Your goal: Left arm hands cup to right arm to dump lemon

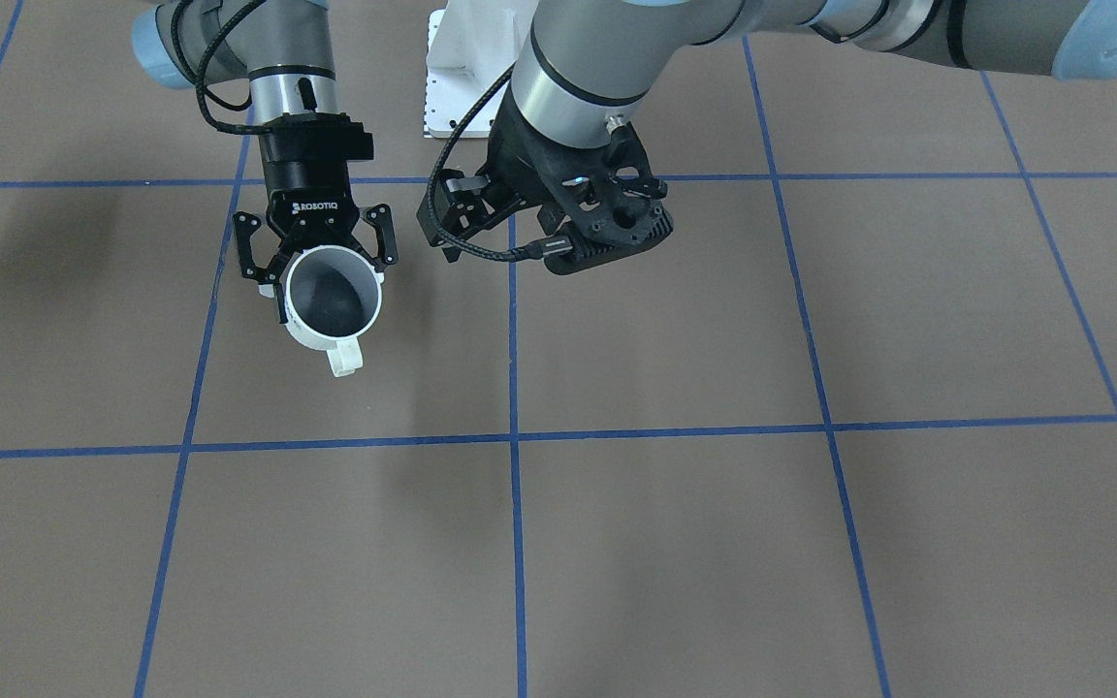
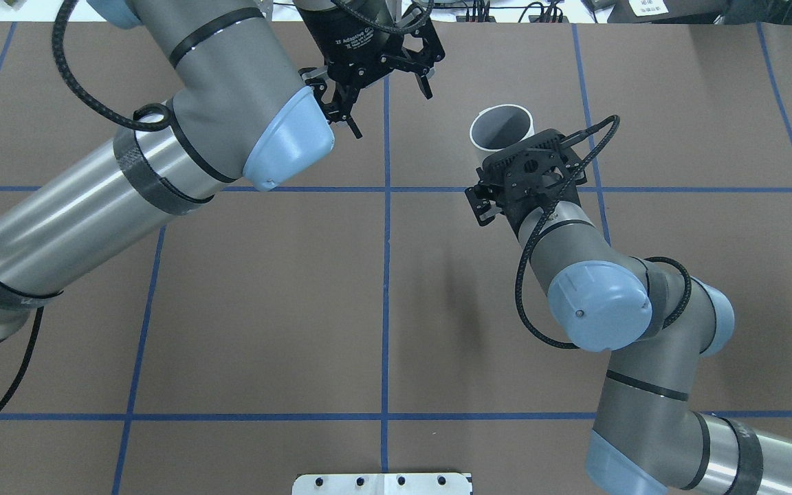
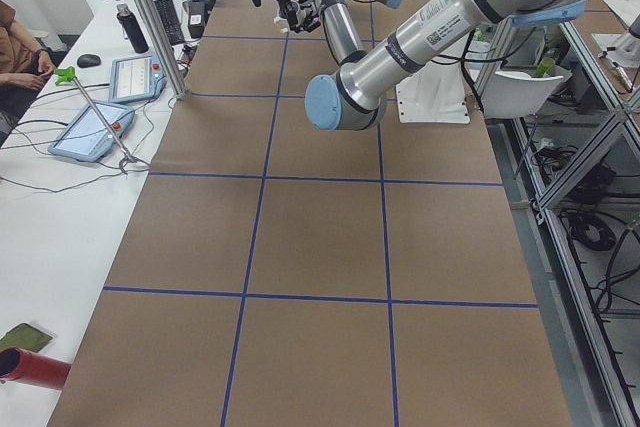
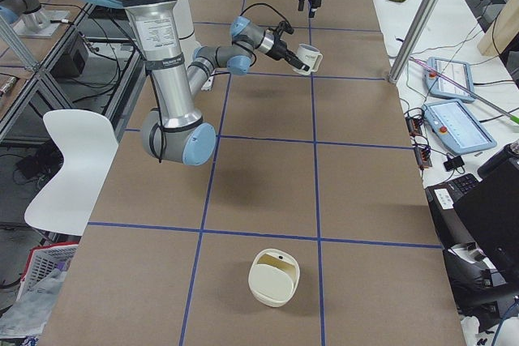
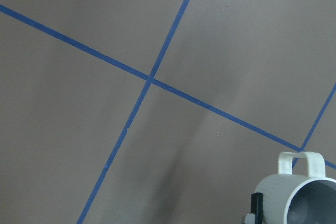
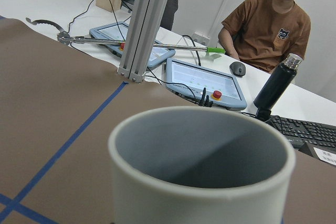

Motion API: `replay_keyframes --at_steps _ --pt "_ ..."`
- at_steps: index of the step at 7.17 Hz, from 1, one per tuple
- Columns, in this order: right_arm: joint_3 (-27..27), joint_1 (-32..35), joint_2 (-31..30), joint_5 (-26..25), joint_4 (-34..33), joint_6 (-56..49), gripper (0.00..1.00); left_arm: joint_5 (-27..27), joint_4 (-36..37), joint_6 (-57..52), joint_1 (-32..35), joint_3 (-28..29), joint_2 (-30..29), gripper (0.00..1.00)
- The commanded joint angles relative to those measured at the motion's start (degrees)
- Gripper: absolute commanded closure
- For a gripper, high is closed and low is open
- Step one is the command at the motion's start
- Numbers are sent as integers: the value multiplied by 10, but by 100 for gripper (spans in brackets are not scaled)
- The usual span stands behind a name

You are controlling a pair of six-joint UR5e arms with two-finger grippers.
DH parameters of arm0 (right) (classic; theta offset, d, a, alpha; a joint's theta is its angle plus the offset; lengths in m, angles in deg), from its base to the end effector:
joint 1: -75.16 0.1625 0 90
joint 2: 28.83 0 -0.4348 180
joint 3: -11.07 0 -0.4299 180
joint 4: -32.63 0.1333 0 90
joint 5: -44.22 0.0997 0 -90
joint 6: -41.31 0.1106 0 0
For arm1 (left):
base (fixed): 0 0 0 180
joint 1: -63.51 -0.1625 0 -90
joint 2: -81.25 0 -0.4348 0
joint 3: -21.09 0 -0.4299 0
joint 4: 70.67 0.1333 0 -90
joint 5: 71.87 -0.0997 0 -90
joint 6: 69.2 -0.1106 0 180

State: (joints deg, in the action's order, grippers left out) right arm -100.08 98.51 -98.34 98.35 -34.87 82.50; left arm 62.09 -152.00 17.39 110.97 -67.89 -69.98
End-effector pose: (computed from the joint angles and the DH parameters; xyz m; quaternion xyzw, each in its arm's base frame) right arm -0.4702 -0.4187 0.2335 0.5084 -0.2546 -0.0182 0.8224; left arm 0.4445 -0.5680 -0.0299 -0.1312 0.5088 -0.1623 0.8352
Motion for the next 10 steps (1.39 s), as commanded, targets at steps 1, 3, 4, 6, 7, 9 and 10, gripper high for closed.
replay_keyframes --at_steps 1,3,4,6,7,9,10 --pt "8 -25 21 -15 -5 -1 100 2 -22 -1 -7 12 -1 0" --pt "8 -33 32 -20 -16 -1 100 2 -25 -7 -8 20 -1 1" --pt "7 -34 35 -20 -16 -1 100 2 -35 -12 -9 27 0 1" --pt "7 -34 41 -19 -16 -1 100 3 -41 -12 -15 34 0 3" --pt "7 -35 42 -20 -16 -1 100 3 -48 -12 -21 34 0 6" --pt "6 -34 46 -21 -15 -1 100 3 -49 -10 -23 38 0 12" --pt "5 -35 46 -21 -15 -1 100 3 -65 -9 -24 49 0 14"
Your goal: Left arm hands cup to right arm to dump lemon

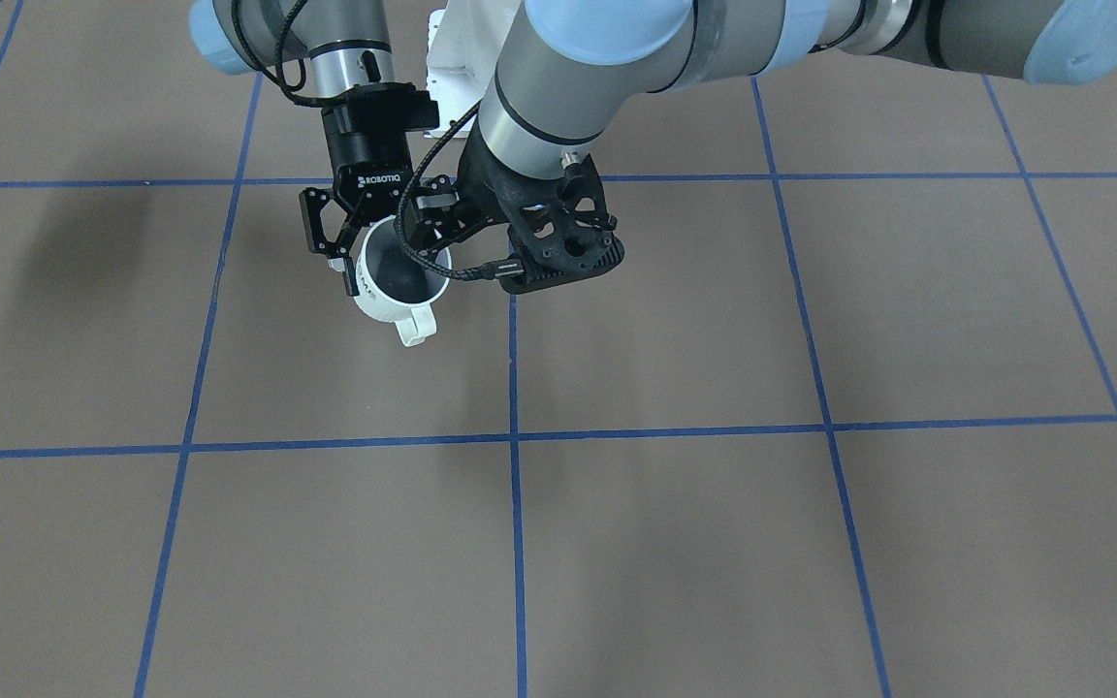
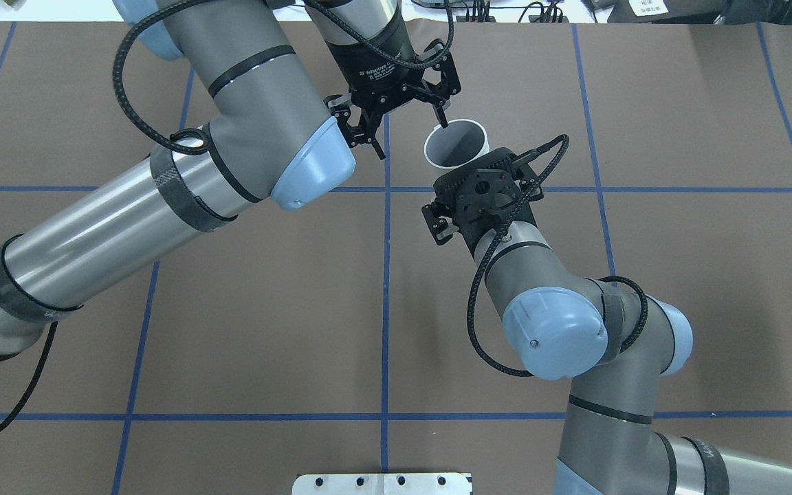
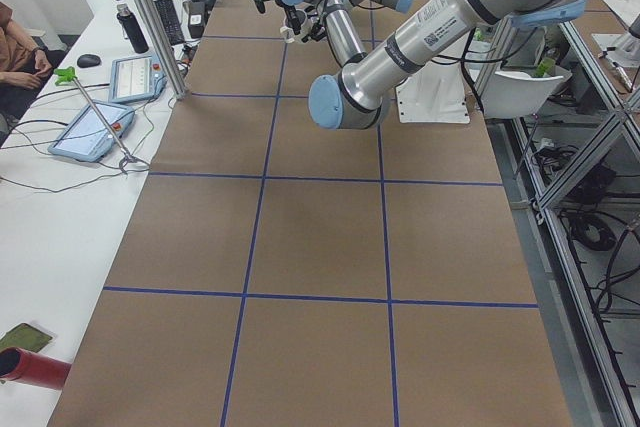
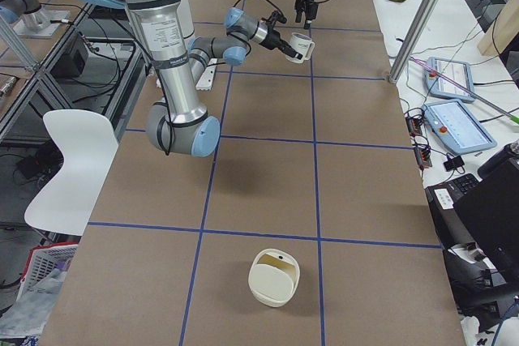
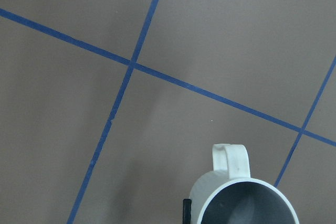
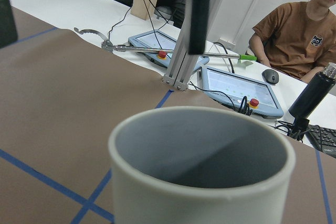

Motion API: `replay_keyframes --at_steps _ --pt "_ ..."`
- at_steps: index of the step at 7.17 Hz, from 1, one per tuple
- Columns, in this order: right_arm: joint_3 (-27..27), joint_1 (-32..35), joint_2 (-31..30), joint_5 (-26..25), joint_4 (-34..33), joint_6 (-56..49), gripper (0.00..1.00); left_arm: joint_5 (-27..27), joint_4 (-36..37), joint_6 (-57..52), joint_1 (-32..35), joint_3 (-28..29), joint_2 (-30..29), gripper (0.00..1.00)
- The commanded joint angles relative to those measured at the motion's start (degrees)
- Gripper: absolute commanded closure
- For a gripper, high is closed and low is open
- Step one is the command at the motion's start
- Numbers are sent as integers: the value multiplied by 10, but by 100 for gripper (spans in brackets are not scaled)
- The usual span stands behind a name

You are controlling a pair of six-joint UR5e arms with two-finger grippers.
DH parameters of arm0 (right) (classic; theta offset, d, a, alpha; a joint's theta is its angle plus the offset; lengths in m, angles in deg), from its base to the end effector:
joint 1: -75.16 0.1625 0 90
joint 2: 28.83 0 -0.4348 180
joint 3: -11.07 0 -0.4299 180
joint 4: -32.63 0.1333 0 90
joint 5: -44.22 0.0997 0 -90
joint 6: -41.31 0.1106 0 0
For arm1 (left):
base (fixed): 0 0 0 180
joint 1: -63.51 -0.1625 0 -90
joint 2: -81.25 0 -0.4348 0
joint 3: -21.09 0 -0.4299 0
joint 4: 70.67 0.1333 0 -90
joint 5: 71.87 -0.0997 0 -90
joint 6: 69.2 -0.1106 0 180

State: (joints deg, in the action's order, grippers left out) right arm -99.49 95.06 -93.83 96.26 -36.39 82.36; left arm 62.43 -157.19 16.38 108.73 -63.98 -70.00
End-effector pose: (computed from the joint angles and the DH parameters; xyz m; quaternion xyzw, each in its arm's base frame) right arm -0.4998 -0.3950 0.1929 0.5176 -0.2742 -0.0256 0.8101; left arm 0.4835 -0.5668 -0.0177 -0.1335 0.5158 -0.1319 0.8359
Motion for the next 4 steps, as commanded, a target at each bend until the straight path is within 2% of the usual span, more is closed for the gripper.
replay_keyframes --at_steps 1,4 --pt "-2 0 1 0 1 0 100 0 -27 3 -2 22 -1 17" --pt "-3 0 1 0 1 0 100 1 -34 4 -12 24 -2 34"
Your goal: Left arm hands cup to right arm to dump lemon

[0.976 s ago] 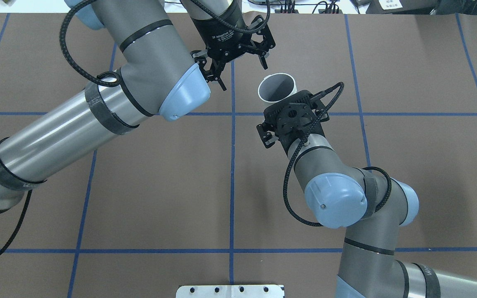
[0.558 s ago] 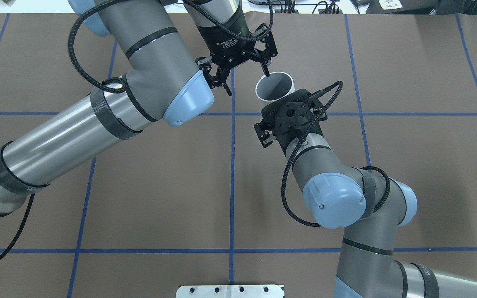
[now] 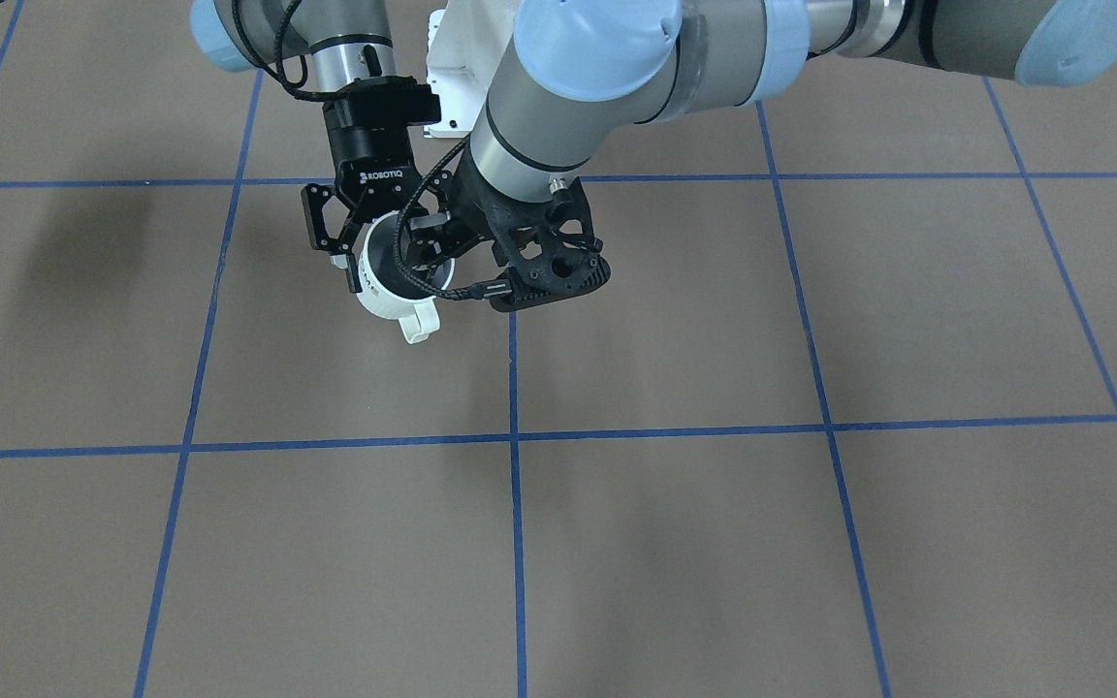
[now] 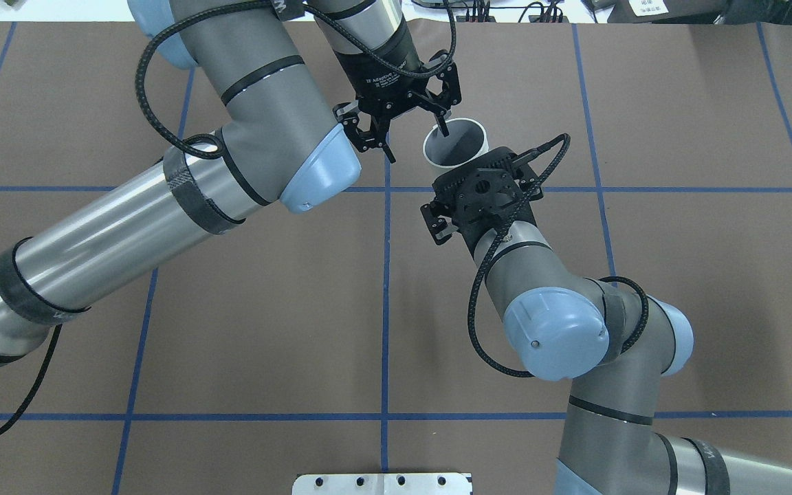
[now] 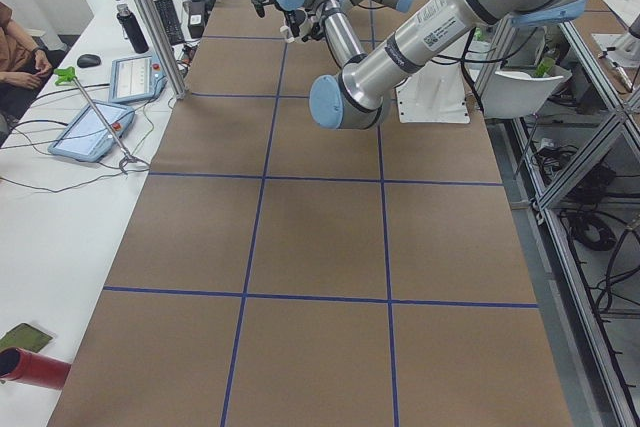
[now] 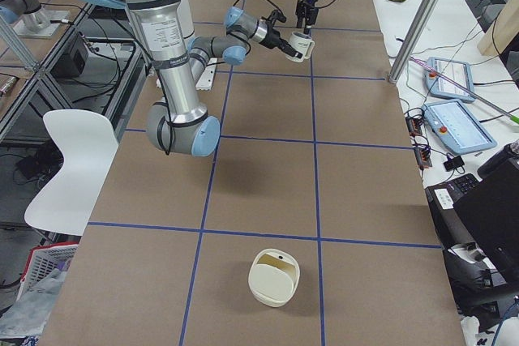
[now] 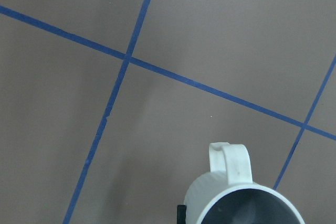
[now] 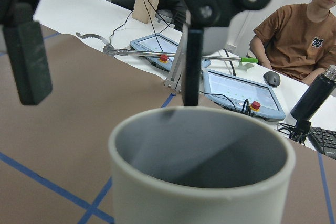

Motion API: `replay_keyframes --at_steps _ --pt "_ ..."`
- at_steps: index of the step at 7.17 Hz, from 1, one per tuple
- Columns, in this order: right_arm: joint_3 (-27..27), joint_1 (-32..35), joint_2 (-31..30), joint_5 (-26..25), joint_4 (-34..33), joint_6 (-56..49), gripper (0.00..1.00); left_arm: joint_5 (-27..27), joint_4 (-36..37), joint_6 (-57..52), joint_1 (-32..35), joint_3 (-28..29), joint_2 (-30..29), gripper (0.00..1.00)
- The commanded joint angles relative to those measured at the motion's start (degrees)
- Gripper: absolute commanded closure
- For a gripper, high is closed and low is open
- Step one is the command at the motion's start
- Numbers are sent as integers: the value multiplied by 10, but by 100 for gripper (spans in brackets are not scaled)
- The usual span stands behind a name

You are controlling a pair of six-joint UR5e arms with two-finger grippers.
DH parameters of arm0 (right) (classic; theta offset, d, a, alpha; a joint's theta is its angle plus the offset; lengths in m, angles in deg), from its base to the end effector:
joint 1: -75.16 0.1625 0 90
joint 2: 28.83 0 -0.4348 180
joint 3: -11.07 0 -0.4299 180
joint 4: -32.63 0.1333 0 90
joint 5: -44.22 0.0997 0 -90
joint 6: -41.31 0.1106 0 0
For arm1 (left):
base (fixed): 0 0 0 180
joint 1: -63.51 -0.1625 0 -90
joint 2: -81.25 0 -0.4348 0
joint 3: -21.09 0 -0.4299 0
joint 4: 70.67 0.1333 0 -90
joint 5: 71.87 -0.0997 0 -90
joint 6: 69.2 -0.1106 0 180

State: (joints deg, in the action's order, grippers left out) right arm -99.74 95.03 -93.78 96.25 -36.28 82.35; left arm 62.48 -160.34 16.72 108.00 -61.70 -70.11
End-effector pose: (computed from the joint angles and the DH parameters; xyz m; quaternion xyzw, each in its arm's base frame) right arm -0.4984 -0.3942 0.1903 0.5186 -0.2769 -0.0244 0.8085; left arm 0.5001 -0.5698 -0.0113 -0.1344 0.5204 -0.1249 0.8339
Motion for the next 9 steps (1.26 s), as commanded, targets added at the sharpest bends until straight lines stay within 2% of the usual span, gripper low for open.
replay_keyframes --at_steps 1,3,7,9 --pt "-1 0 0 0 0 0 100 0 -2 0 -8 1 -1 38" --pt "-1 0 0 0 1 0 100 0 -2 0 -15 0 -2 42" --pt "-1 0 0 1 4 0 100 0 -2 0 -24 1 -4 57" --pt "-2 0 -1 1 4 0 99 0 -2 -1 -24 1 -3 59"
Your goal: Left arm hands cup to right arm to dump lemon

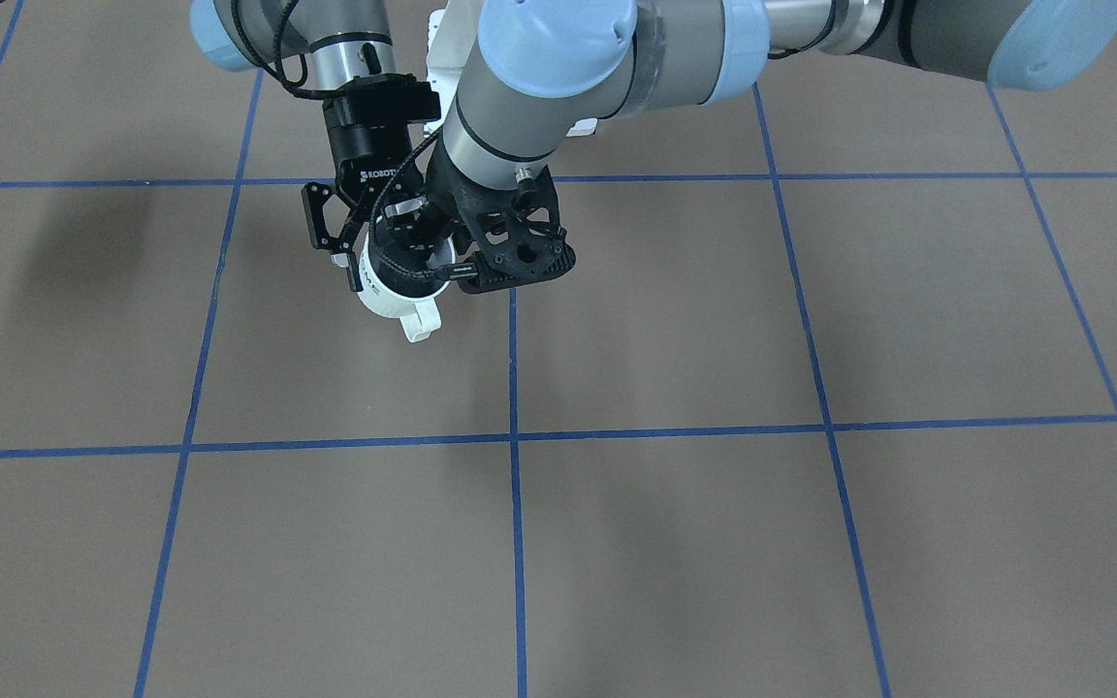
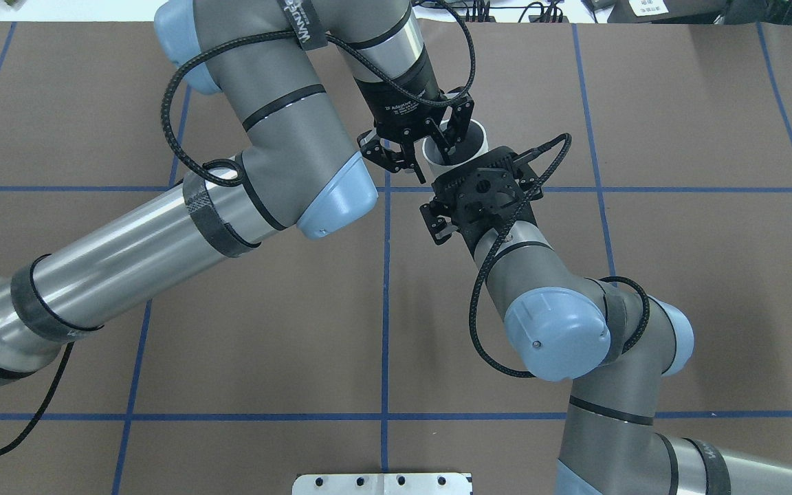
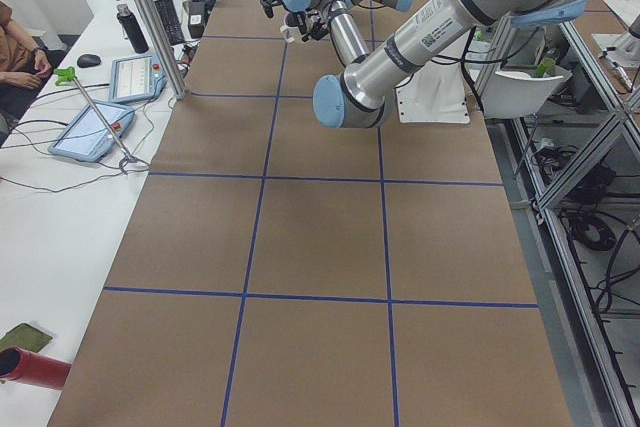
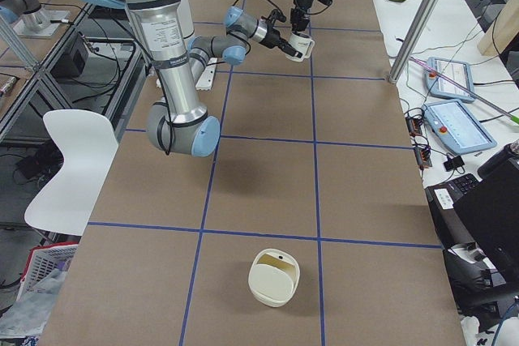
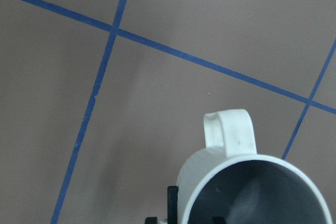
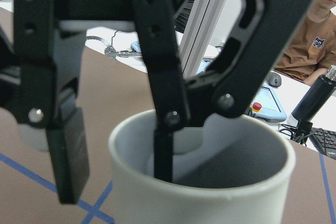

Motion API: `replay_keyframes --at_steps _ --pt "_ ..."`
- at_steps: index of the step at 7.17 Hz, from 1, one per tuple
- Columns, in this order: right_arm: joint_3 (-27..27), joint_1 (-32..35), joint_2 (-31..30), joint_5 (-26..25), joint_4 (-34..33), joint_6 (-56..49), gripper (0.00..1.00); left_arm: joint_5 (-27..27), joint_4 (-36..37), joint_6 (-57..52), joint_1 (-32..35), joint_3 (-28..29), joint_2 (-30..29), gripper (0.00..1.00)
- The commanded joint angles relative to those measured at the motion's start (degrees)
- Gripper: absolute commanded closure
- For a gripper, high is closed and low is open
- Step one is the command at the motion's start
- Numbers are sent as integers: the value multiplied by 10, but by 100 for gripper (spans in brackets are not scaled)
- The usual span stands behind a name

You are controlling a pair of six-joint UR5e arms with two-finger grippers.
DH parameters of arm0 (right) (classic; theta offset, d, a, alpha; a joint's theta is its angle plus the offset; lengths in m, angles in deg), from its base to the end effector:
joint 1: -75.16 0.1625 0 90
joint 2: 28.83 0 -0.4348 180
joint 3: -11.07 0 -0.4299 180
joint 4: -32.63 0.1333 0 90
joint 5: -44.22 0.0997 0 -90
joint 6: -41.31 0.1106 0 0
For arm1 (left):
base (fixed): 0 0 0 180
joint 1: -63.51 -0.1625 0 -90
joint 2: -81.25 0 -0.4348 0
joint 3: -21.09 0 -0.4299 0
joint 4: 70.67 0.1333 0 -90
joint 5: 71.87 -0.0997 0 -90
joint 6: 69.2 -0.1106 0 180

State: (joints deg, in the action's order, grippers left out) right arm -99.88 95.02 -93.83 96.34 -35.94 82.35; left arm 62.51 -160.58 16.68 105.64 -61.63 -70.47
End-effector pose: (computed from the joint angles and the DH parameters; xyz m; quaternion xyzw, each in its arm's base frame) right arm -0.4975 -0.3936 0.1891 0.5193 -0.2802 -0.0234 0.8070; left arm 0.5226 -0.5481 -0.0162 -0.1429 0.5209 -0.1052 0.8350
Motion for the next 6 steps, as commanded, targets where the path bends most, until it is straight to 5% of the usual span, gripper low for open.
replay_keyframes --at_steps 1,6 --pt "-1 1 -1 0 1 0 99 0 0 -2 0 0 0 62" --pt "-3 -2 -7 -1 2 1 93 -1 -1 -3 2 2 0 74"
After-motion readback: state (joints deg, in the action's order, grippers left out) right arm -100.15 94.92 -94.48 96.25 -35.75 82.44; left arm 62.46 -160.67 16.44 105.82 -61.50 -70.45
